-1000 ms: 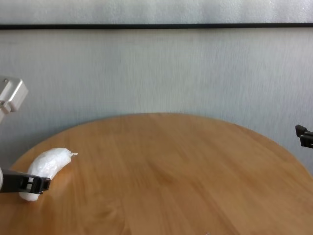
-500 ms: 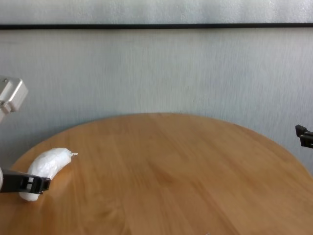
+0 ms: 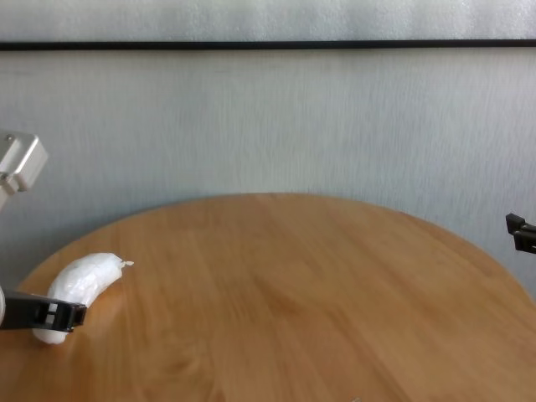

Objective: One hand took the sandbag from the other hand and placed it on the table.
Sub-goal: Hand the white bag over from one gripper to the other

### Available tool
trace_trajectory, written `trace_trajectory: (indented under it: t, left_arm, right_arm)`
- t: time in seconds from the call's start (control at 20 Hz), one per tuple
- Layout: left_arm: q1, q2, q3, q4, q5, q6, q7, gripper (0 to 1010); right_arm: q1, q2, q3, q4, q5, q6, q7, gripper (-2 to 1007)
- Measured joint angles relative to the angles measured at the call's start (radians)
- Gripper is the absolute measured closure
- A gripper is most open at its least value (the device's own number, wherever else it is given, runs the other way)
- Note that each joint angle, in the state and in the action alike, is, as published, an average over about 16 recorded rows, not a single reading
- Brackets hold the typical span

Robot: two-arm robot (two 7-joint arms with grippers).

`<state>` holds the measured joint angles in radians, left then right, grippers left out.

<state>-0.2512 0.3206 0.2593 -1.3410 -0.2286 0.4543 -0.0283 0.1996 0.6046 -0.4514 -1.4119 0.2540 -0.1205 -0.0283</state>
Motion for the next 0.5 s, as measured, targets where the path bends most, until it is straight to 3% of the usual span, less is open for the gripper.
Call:
trace_trajectory:
  t: [0.5]
  left_arm:
    - [0.014,0.002,-0.007,-0.012,0.006,-0.059,-0.039,625]
  right_arm:
    - [0.0,0.0,0.0,0.0,0.0,0.0,0.0,4]
